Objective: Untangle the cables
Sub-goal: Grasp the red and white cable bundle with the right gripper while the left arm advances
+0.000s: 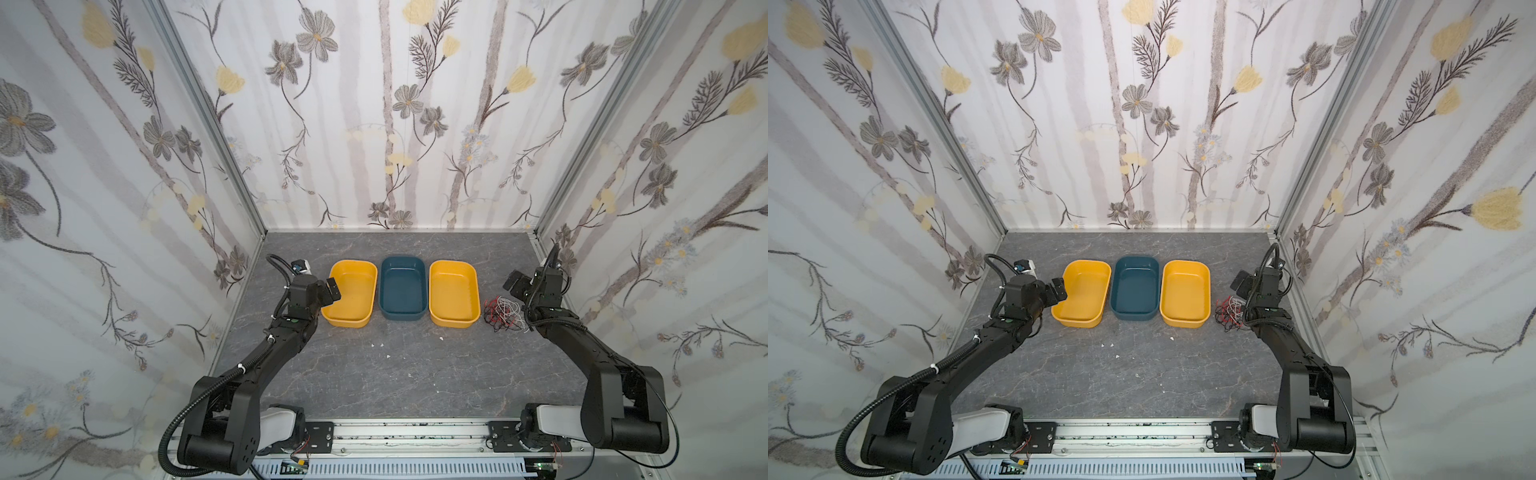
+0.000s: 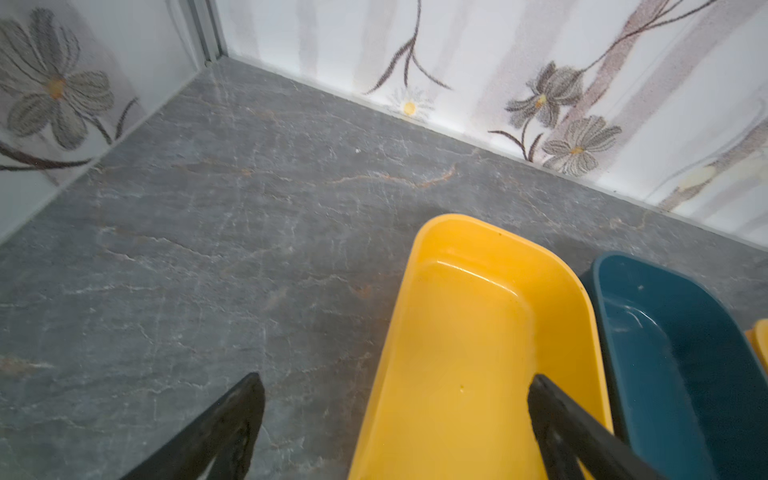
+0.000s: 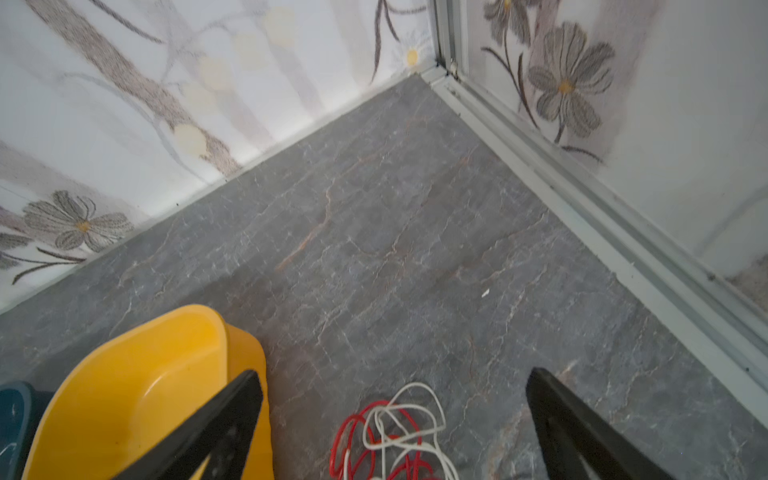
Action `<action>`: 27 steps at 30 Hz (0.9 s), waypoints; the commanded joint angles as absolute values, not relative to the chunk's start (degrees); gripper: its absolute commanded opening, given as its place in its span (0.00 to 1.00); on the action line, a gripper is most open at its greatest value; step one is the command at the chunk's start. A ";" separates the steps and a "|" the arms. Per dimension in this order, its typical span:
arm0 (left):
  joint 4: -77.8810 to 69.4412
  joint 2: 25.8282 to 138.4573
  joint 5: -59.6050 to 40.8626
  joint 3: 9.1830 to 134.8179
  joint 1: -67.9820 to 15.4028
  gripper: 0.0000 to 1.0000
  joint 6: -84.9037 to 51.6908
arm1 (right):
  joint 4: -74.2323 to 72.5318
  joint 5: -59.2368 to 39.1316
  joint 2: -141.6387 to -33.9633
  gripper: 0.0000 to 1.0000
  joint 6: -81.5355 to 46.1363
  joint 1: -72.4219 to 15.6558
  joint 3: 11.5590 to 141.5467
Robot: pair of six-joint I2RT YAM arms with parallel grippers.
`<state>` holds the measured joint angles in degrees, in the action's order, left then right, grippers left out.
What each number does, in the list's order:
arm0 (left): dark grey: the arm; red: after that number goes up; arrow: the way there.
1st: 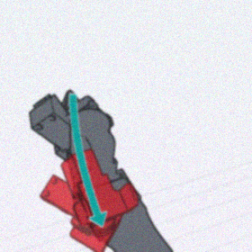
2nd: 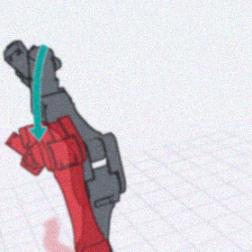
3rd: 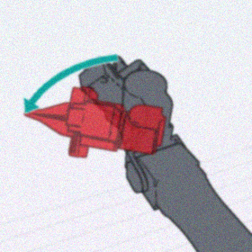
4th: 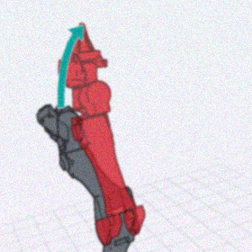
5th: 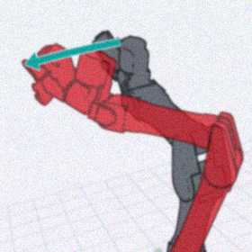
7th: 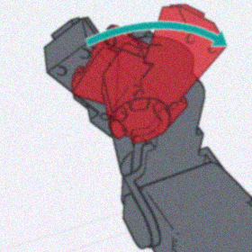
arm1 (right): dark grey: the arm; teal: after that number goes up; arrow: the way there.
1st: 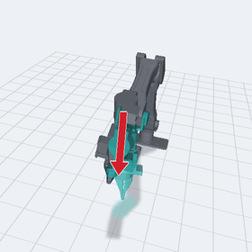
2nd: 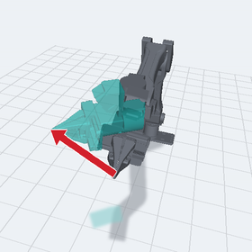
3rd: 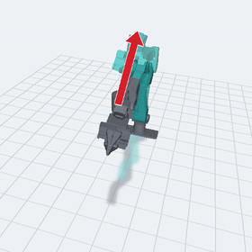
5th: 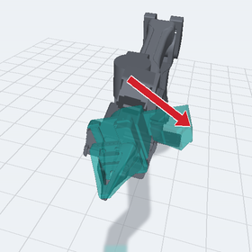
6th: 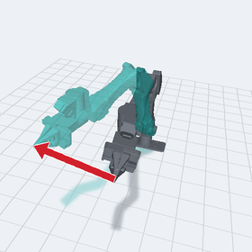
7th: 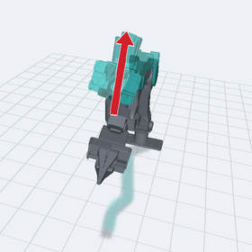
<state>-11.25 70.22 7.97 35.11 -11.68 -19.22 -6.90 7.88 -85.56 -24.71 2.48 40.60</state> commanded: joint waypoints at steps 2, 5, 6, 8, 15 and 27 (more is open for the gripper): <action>-10.51 67.51 5.66 33.05 -14.21 1.00 -24.70 | -4.81 -0.50 -88.58 1.00 -28.06 2.46 40.68; -11.85 66.39 4.72 31.10 -16.75 1.00 -27.04 | -4.81 -2.06 -93.62 1.00 -28.47 2.46 42.10; -11.95 66.21 4.91 30.57 -17.70 1.00 -27.46 | -4.73 -2.84 -95.01 1.00 -28.48 2.46 42.27; -12.53 65.85 5.07 29.74 -19.88 1.00 -28.48 | -4.33 -4.19 -97.47 0.98 -28.92 2.46 44.66; -13.88 65.95 7.82 28.39 -25.89 1.00 -30.92 | -0.78 -1.53 -99.72 0.79 -30.15 1.96 45.55; -15.72 69.62 10.99 29.67 -32.23 1.00 -32.71 | 4.98 1.46 -92.89 0.30 -29.78 -1.03 36.65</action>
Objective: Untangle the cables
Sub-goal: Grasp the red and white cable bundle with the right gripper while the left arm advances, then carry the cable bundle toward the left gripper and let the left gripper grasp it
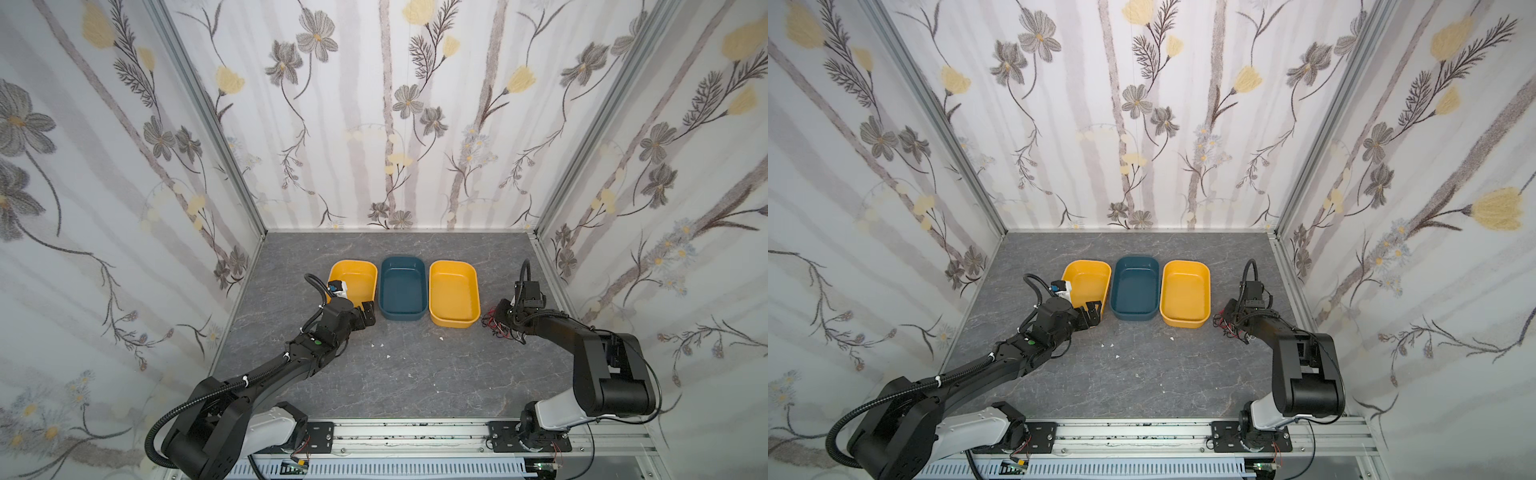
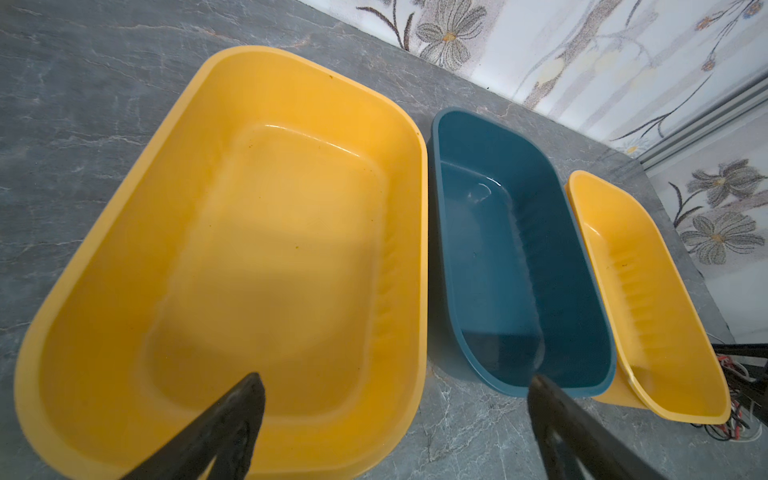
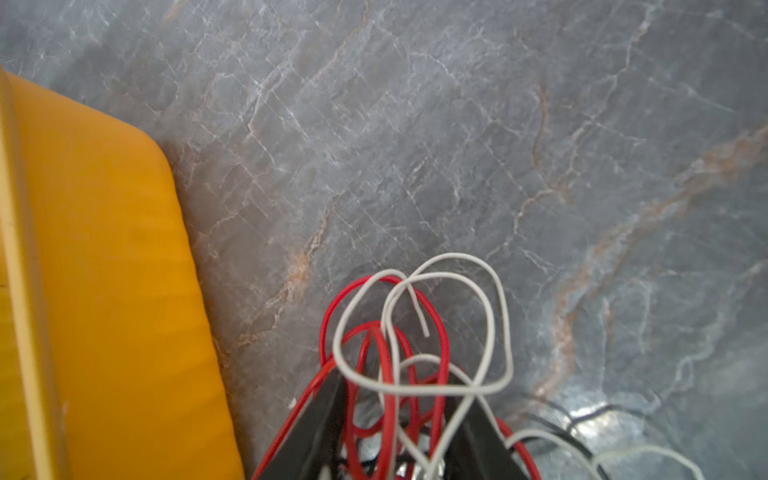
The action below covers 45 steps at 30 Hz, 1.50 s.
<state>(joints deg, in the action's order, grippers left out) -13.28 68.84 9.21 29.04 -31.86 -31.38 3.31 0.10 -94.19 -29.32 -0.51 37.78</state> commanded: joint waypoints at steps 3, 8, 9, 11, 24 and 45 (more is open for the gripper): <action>-15.82 70.61 10.57 30.38 -33.14 1.00 -32.79 | 4.76 -0.31 -88.79 0.17 -31.13 -1.44 34.34; -16.12 71.67 9.43 31.33 -35.26 1.00 -32.16 | 7.29 -0.09 -81.27 0.11 -32.37 -3.12 31.26; -16.30 71.80 9.13 31.30 -35.57 1.00 -32.08 | 7.90 -0.22 -79.28 0.08 -32.66 -3.38 30.60; -16.85 71.98 8.07 31.29 -36.25 1.00 -31.83 | 8.64 -1.41 -75.77 0.06 -33.17 -4.06 29.53; -21.00 70.40 -2.69 29.01 -39.06 1.00 -30.41 | 9.76 -16.02 -67.14 0.01 -34.67 -20.52 29.67; -19.88 62.61 -9.05 21.73 -41.45 1.00 -31.24 | -0.22 -18.09 -87.49 0.36 -36.26 -46.49 41.53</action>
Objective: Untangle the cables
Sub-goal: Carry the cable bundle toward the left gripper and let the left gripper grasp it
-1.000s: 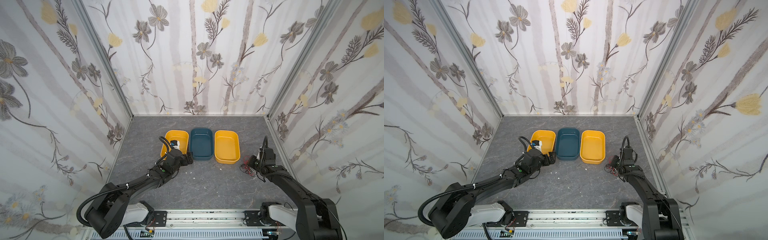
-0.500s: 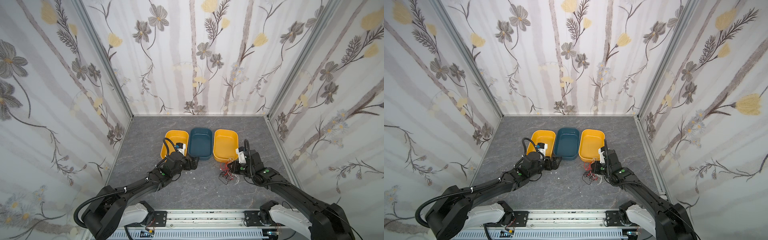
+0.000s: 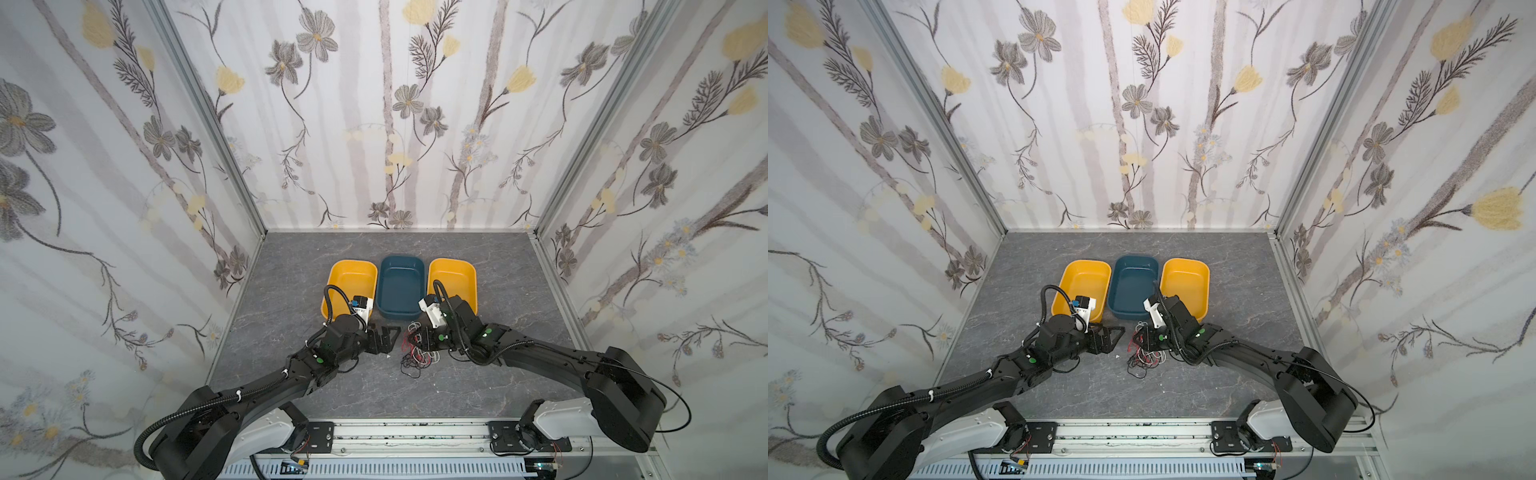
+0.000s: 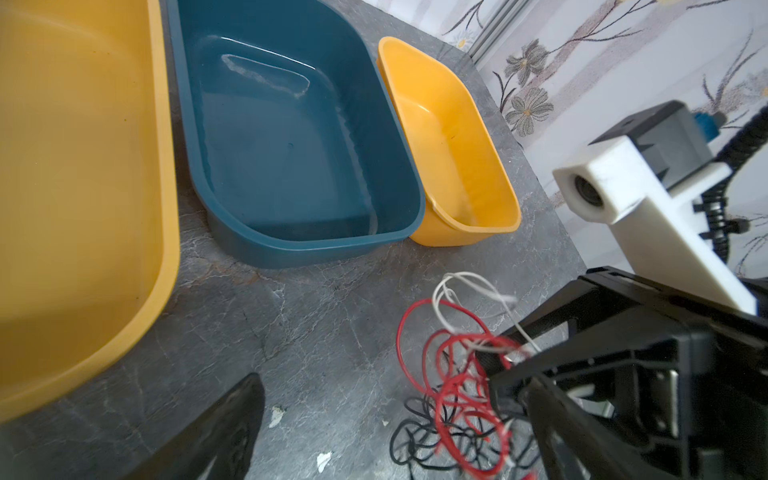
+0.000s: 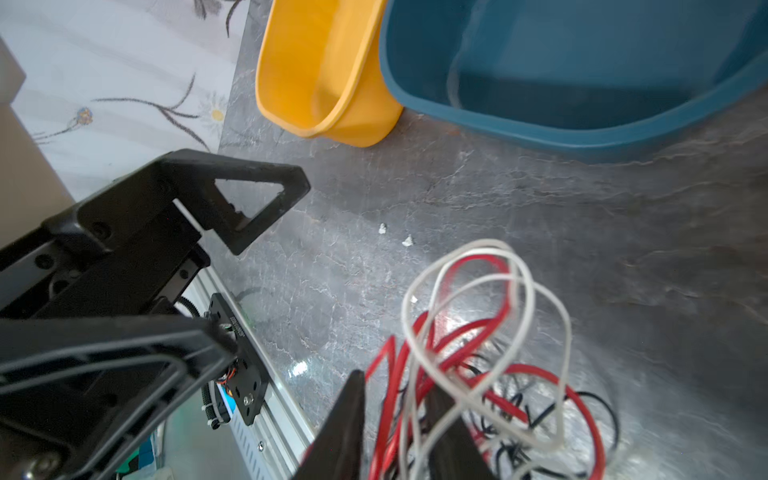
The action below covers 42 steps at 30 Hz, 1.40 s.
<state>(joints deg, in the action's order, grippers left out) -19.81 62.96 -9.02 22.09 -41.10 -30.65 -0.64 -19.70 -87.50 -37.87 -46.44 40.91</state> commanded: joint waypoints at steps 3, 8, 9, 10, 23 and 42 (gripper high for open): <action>-19.44 63.05 -8.70 21.68 -42.32 1.00 -31.24 | 2.41 -15.51 -85.39 0.41 -34.84 -46.49 41.05; -19.72 65.31 -8.58 21.89 -43.91 1.00 -31.12 | 6.15 -10.25 -81.78 0.39 -33.80 -46.02 39.91; -20.11 66.00 -8.36 21.97 -44.30 1.00 -31.17 | 6.81 -9.42 -81.56 0.39 -33.46 -45.90 39.78; -20.51 66.60 -8.26 21.97 -44.62 1.00 -31.12 | 7.21 -9.01 -81.31 0.38 -33.24 -45.79 39.68; -25.17 78.03 -4.10 25.40 -50.18 0.95 -31.12 | 9.51 -4.52 -78.45 0.39 -33.56 -40.24 35.54; -24.21 88.33 -3.79 30.96 -51.34 0.69 -30.23 | -5.71 -14.62 -88.72 0.34 -37.21 -40.46 32.96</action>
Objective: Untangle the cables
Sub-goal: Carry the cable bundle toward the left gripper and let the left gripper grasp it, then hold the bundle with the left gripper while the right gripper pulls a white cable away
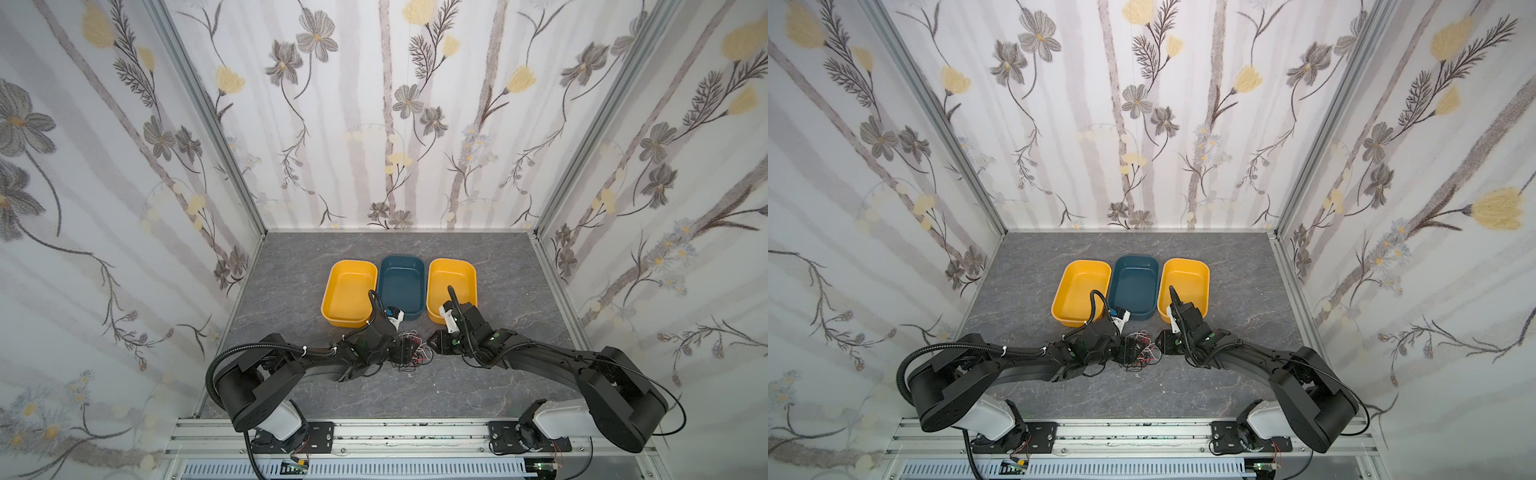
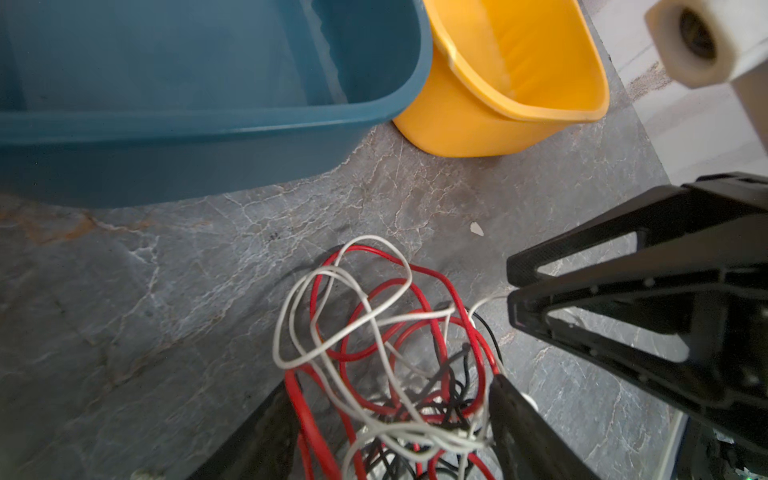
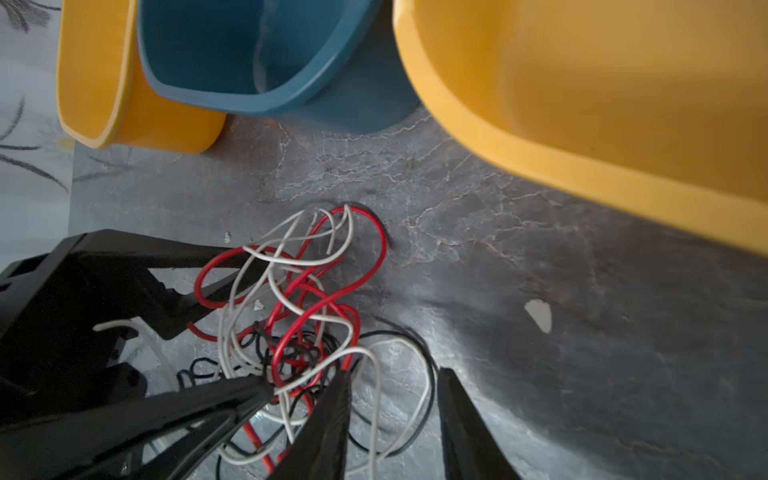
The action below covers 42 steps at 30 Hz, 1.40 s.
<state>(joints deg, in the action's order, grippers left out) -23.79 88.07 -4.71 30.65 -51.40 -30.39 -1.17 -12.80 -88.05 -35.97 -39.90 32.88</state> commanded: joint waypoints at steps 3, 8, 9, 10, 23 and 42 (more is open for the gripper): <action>-23.95 88.49 -3.49 30.83 -51.33 0.60 -30.41 | -5.13 -13.11 -89.53 0.20 -37.27 -40.95 33.04; -22.95 88.04 -2.92 30.76 -51.35 0.34 -30.94 | 1.30 -3.75 -88.51 0.03 -36.03 -41.79 34.04; -22.81 87.88 -2.74 30.52 -51.34 0.30 -31.03 | 2.43 -1.67 -87.67 0.02 -35.77 -41.91 34.01; -22.68 87.57 -2.51 30.36 -51.34 0.29 -30.95 | 3.41 -0.10 -86.73 0.01 -35.55 -41.92 34.02; -22.20 84.91 -3.41 29.70 -51.26 0.34 -30.41 | 8.90 9.44 -76.43 0.00 -35.33 -42.01 33.66; -19.62 81.43 -2.50 27.90 -51.15 0.27 -29.53 | 13.95 19.15 -58.28 0.00 -29.44 -41.36 39.35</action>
<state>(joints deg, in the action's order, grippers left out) -20.71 82.15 -3.16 28.29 -51.27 -29.95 13.76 16.80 -59.35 -31.20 -41.63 38.37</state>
